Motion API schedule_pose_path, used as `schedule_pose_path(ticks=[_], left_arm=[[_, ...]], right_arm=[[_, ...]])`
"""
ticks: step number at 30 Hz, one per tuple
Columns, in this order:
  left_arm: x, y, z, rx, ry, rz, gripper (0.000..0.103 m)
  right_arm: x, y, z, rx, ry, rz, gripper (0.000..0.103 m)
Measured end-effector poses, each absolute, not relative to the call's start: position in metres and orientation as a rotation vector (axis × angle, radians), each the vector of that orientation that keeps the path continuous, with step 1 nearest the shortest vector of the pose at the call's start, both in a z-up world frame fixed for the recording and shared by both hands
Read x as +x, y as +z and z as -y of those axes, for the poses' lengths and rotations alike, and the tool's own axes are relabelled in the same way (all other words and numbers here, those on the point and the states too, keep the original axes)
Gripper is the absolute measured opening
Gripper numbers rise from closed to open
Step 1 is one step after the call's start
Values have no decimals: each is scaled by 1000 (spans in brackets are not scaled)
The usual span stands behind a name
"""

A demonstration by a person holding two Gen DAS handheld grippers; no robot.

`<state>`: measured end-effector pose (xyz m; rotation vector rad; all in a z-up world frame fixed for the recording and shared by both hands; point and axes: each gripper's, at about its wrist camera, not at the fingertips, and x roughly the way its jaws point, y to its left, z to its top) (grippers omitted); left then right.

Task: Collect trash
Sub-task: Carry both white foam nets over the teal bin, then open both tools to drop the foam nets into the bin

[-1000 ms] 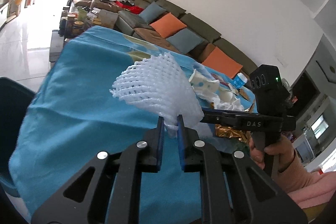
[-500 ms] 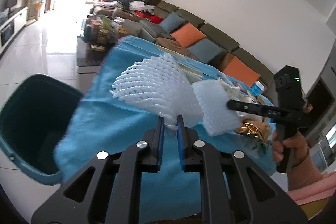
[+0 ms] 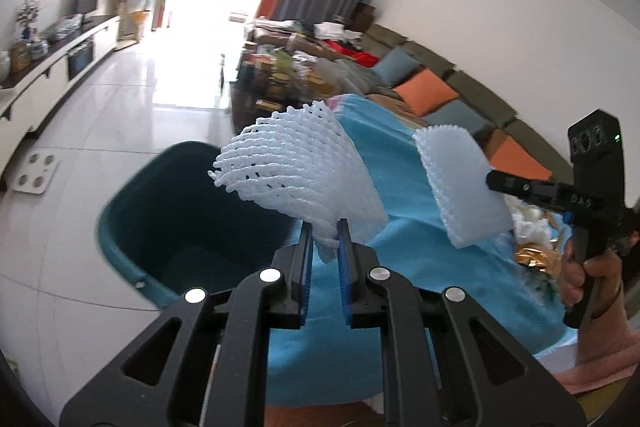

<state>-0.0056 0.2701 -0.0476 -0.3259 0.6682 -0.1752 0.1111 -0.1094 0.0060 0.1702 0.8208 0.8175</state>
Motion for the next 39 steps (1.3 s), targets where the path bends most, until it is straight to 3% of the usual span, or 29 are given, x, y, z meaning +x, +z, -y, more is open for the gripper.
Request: schedule_pose_path(ticks=[12, 28, 32, 37, 39], left_arm=[[-4, -75, -332, -335, -34, -743, 13], [22, -108, -335, -341, 23, -837, 17], [28, -114, -337, -348, 32, -844, 19], [32, -118, -339, -368, 56, -838, 33], [35, -118, -338, -371, 64, -836, 33]], right_arm=[[135, -12, 25, 128, 927, -880, 10], [154, -42, -51, 67, 923, -981, 10], [155, -49, -62, 54, 912, -1002, 14], [157, -58, -68, 41, 891, -1022, 21], [156, -60, -65, 45, 882, -1027, 27]])
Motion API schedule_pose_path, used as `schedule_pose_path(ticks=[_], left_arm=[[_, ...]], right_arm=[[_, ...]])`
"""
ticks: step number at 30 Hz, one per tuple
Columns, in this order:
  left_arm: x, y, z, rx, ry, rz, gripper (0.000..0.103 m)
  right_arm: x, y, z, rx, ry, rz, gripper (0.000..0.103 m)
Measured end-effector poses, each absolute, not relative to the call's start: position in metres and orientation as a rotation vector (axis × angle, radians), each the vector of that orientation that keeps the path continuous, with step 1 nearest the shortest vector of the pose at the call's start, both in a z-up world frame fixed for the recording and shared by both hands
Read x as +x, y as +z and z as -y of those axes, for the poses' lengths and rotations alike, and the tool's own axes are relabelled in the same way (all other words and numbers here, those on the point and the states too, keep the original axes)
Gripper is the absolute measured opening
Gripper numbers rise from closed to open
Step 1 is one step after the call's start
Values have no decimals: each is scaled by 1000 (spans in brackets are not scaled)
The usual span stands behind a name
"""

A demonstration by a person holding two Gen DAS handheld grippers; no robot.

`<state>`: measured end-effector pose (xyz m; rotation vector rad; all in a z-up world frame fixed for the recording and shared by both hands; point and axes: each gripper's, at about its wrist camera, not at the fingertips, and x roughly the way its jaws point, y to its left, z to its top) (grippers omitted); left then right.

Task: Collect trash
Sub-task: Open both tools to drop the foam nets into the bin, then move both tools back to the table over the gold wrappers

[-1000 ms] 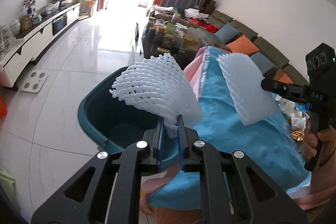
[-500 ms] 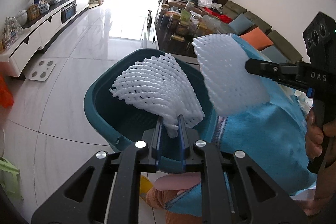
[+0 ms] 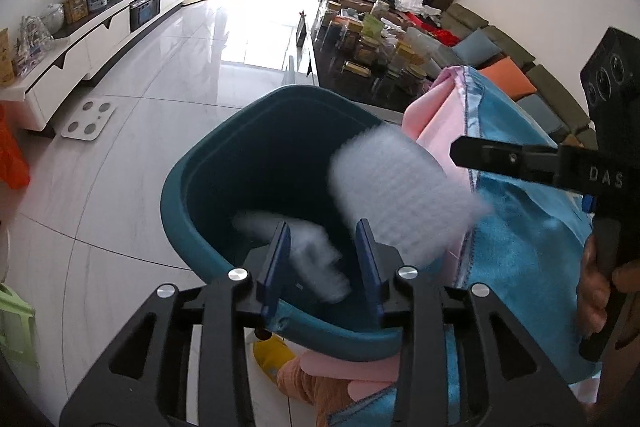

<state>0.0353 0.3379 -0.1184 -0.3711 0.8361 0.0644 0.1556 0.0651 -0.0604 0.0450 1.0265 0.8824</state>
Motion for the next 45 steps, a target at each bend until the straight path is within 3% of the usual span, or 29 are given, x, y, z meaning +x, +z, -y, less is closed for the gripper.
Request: schedule_pose_path(ticks=[7, 14, 16, 32, 45], left_arm=[[26, -107, -332, -353, 104, -777, 47], [3, -61, -294, -277, 15, -631, 73], [-3, -51, -273, -254, -59, -602, 76], [-3, -29, -54, -113, -719, -635, 76], [15, -53, 61, -78, -940, -819, 71]], right_arm=[[153, -53, -48, 69, 896, -996, 30], [127, -22, 6, 43, 913, -869, 38], [116, -13, 32, 40, 894, -827, 41], [51, 0, 261, 205, 447, -696, 43], [15, -18, 406, 354, 45, -618, 57]])
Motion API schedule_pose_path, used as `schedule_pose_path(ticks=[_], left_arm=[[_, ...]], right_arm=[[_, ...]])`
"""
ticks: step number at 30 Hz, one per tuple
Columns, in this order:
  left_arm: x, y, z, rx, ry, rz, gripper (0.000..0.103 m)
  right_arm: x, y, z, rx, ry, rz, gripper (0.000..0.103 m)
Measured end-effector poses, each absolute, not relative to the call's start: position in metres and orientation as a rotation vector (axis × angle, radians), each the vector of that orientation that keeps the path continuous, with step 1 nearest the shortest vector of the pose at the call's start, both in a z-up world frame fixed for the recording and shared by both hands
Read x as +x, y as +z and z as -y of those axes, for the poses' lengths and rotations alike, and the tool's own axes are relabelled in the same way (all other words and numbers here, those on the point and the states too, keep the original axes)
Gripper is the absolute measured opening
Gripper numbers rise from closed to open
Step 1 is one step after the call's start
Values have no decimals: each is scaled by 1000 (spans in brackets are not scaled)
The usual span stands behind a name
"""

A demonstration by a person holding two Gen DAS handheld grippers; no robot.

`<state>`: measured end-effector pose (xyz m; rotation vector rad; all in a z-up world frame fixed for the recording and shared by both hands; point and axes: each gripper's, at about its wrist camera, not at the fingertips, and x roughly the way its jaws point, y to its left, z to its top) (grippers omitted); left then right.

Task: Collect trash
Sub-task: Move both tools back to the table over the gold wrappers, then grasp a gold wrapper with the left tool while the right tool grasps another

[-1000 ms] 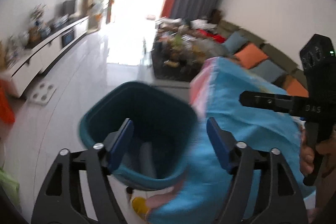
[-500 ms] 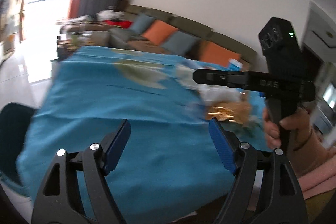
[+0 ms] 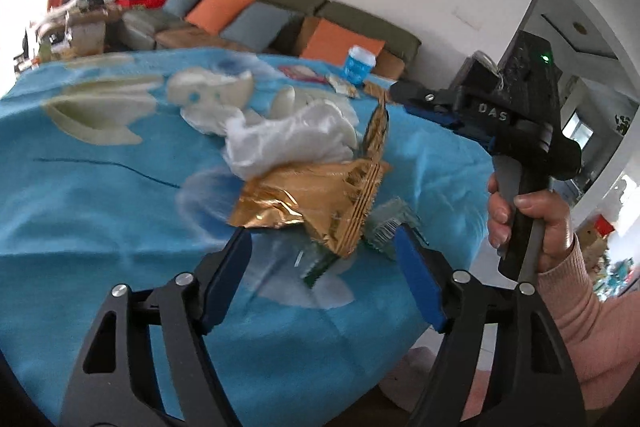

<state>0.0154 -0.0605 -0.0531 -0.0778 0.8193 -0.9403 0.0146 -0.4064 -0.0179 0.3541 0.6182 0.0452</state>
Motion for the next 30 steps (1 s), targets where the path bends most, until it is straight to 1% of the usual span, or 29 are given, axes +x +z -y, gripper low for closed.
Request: schedule_pose_path(ticks=[3, 5, 9, 13, 15, 16, 17, 18, 19, 21, 22, 26, 30], left_arm=[[23, -64, 72, -96, -956, -876, 65], [26, -67, 77, -102, -962, -896, 58], [31, -72, 80, -132, -979, -934, 48], [38, -77, 79, -179, -990, -975, 34], [40, -78, 78, -191, -989, -982, 32], [41, -79, 78, -196, -991, -985, 28], [43, -79, 77, -201, -992, -987, 25], [43, -79, 77, -204, -994, -987, 24], [43, -80, 76, -206, -994, -985, 21], [42, -79, 74, -206, -995, -979, 19], [41, -78, 74, -203, -993, -976, 16], [37, -74, 72, -178, -987, -958, 13], [31, -69, 69, -153, -990, -934, 11]], right_arm=[[15, -31, 426, 397, 21, -639, 60], [20, -38, 433, 413, 23, -654, 60], [30, -51, 435, 443, 58, -685, 60], [40, -60, 433, 459, 82, -710, 60], [41, -62, 431, 468, 90, -719, 59], [41, -63, 431, 473, 92, -724, 58], [42, -66, 432, 484, 98, -728, 51], [44, -68, 433, 494, 106, -733, 45], [44, -70, 434, 504, 113, -736, 44], [43, -72, 435, 512, 122, -734, 37], [43, -72, 435, 511, 126, -733, 35], [41, -69, 434, 510, 132, -721, 29], [38, -63, 435, 506, 136, -702, 28]])
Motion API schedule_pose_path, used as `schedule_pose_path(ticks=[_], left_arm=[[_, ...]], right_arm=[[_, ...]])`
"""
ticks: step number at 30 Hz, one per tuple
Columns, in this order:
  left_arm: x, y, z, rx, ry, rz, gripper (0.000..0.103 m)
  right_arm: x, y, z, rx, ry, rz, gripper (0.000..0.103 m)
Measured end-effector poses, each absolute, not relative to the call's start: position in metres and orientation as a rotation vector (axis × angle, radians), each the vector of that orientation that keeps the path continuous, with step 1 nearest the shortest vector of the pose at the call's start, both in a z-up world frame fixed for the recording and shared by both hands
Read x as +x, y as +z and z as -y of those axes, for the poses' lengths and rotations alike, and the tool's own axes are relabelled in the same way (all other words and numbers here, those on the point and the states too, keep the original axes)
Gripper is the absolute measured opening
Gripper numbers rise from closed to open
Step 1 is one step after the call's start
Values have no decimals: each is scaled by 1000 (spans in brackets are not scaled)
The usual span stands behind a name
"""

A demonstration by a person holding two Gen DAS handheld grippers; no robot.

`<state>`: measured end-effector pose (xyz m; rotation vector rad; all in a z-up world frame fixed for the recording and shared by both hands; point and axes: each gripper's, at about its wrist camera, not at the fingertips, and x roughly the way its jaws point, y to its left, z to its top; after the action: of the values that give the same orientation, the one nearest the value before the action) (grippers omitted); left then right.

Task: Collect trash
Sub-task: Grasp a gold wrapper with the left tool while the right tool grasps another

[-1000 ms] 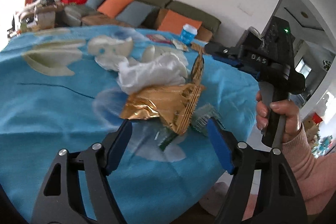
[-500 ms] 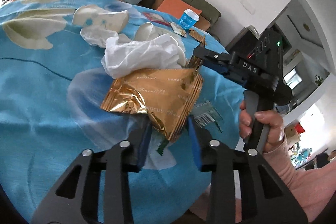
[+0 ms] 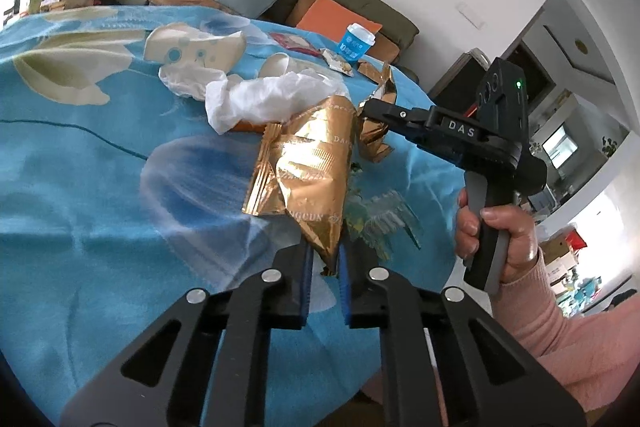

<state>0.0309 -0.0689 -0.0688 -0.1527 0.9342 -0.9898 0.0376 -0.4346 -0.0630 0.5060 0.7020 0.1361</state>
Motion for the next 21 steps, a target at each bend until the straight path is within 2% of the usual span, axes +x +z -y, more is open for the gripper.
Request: schedule_pose_path(ticks=[21], left_arm=[[23, -50, -17, -246, -902, -830, 11]], right_arm=[[33, -21, 371, 402, 336, -637, 28]])
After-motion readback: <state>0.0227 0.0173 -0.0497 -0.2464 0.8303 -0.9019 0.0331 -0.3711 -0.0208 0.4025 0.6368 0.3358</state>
